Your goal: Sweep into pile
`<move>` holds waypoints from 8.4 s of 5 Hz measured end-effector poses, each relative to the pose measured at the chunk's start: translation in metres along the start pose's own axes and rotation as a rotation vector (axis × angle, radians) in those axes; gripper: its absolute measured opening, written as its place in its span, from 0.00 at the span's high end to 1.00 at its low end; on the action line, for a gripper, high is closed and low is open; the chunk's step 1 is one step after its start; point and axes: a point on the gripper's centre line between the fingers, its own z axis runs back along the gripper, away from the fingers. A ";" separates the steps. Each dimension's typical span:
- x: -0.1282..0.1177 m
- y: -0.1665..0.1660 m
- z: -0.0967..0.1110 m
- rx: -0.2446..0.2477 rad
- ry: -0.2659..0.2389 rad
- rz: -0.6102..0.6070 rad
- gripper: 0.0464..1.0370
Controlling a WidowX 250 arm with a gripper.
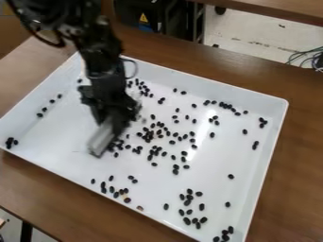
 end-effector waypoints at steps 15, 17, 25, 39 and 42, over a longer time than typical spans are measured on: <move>0.057 0.055 -0.003 0.136 0.076 -0.261 0.69; 0.064 -0.017 -0.008 0.141 0.107 -0.398 0.69; 0.022 -0.009 0.062 0.185 -0.025 -0.193 0.69; -0.012 -0.126 -0.029 0.127 -0.055 0.015 0.69; -0.006 -0.145 -0.018 0.146 -0.049 -0.019 0.69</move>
